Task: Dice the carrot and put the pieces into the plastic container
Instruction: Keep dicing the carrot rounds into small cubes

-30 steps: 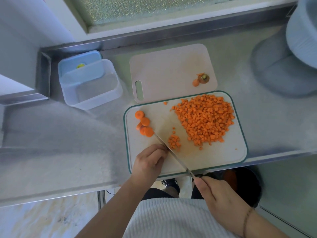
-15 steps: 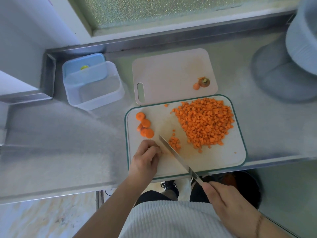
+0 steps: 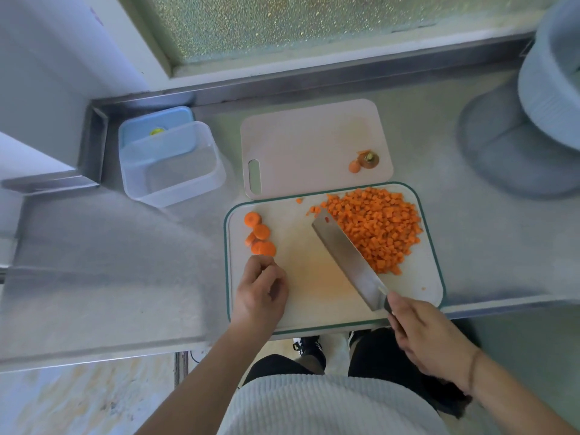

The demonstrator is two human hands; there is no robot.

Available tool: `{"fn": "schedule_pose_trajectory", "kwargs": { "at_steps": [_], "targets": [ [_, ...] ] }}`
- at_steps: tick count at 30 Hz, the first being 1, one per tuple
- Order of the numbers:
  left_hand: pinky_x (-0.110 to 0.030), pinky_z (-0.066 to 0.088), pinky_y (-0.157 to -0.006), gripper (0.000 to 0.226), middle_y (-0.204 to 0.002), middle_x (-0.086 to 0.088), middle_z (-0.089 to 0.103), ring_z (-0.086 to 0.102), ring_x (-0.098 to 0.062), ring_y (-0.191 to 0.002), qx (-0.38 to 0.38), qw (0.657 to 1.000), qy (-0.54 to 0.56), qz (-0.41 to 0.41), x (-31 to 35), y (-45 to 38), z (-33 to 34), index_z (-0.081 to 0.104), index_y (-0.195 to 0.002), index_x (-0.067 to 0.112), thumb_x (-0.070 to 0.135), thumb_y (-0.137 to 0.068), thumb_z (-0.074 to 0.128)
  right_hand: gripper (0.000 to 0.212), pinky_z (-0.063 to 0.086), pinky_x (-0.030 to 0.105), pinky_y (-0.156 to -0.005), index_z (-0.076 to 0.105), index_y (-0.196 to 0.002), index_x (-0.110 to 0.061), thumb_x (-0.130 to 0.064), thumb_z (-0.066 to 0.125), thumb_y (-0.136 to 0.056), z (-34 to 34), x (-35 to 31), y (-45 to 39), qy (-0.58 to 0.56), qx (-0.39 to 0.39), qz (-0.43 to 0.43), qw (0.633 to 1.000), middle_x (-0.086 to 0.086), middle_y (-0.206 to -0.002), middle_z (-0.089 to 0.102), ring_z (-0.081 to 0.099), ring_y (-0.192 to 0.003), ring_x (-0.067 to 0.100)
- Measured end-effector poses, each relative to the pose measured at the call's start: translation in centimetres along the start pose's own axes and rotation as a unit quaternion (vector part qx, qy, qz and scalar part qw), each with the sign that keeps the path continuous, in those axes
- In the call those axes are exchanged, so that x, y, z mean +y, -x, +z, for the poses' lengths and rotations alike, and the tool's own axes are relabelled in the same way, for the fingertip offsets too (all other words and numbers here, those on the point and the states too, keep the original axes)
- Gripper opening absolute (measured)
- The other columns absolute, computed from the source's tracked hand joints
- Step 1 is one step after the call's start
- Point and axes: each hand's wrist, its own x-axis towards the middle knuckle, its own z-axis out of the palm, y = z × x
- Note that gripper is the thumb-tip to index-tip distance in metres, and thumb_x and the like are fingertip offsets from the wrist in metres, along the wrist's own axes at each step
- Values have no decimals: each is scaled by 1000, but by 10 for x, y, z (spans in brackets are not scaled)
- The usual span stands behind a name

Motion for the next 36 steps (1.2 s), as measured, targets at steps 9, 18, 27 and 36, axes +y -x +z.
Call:
{"fn": "schedule_pose_trajectory", "kwargs": {
  "at_steps": [9, 18, 27, 36],
  "targets": [
    [-3, 38, -69, 25, -95, 1, 51, 43, 2, -77, -36, 998, 50, -15, 22, -41, 42, 62, -80, 11, -12, -75, 70, 53, 30, 21, -47, 43, -65, -22, -68, 31, -90, -31, -3, 8, 119, 34, -147, 981, -2, -48, 40, 38, -44, 9],
    [-23, 43, -73, 7, -86, 1, 57, 52, -15, -77, 24, 1000, -5, 5, 51, -62, -7, 58, -92, 18, 23, -90, 62, 51, 40, 33, -68, 50, -106, -25, -66, 23, -94, -69, -22, 0, 564, 76, -189, 800, 1, -104, 67, 65, -93, 23],
    [-32, 39, -73, 28, -79, 3, 63, 58, -22, -82, -233, 962, -137, 39, 81, -100, 32, 56, -77, 25, 46, -94, 49, 63, 39, 34, -67, 47, -123, -19, -66, 17, -94, -73, -47, 1, 633, 64, -240, 733, 5, -117, 63, 64, -98, 29],
    [-38, 56, -76, 31, -89, -3, 73, 67, -29, -85, -210, 973, -91, 10, 73, -122, 44, 76, -90, 15, -11, -75, 67, 88, 38, 35, -65, 48, -107, -23, -77, -12, -71, -81, -38, 6, 601, 60, -226, 764, 4, -102, 66, 64, -89, 27]
  ]
}}
